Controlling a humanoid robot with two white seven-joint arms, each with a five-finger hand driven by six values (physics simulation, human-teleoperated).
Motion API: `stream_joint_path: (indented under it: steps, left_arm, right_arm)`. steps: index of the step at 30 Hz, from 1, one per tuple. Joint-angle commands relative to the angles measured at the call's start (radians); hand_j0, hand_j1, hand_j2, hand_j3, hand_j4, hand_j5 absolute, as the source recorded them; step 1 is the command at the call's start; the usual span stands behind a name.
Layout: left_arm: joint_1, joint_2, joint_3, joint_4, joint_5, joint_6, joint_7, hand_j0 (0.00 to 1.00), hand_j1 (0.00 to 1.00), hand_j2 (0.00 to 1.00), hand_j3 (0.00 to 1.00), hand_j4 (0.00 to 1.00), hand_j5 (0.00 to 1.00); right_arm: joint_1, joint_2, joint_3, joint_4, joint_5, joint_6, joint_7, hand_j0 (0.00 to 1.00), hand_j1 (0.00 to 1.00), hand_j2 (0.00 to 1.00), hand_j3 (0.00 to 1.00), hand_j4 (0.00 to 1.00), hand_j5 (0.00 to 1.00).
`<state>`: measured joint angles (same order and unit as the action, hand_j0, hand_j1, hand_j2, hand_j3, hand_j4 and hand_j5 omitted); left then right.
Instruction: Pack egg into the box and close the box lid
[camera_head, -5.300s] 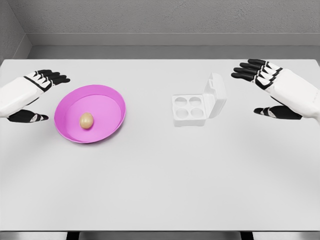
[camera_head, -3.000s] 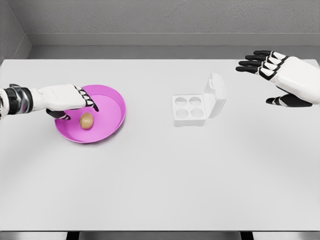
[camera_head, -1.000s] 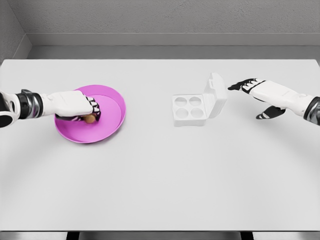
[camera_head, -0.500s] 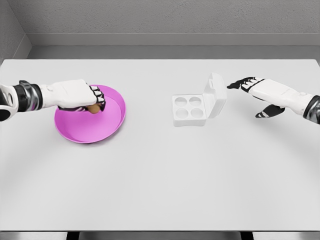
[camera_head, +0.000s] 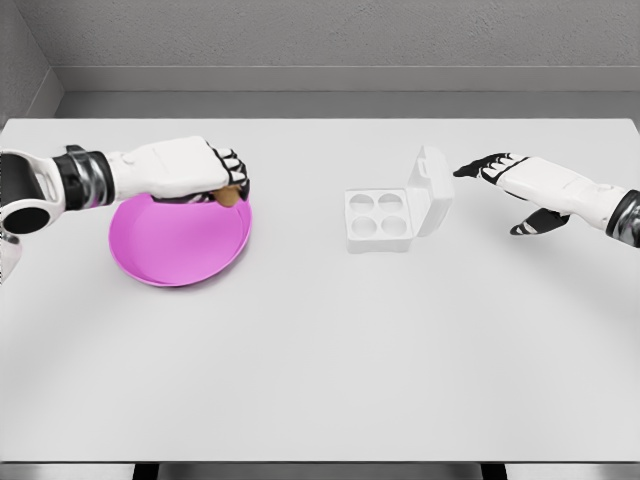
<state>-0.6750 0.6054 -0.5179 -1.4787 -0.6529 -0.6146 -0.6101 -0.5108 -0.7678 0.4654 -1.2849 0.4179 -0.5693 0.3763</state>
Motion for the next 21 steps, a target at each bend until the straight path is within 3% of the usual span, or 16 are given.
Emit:
stream_joint_path:
  steps: [1,21]
  left_arm:
    - [0.0,-0.026,0.009,-0.002,0.009,0.004,-0.001,0.4,0.4,0.4,0.4,0.4,0.4]
    - [0.003,-0.23,0.018,0.044,-0.024,0.004,-0.001,0.4,0.4,0.4,0.4,0.4,0.4]
  right_arm:
    - [0.0,-0.001,-0.001,0.001,-0.007,0.002,0.0,1.0,1.0,1.0,1.0,1.0,1.0]
    - [0.0,-0.001,-0.001,0.002,-0.005,0.002,0.033,1.0,1.0,1.0,1.0,1.0,1.0]
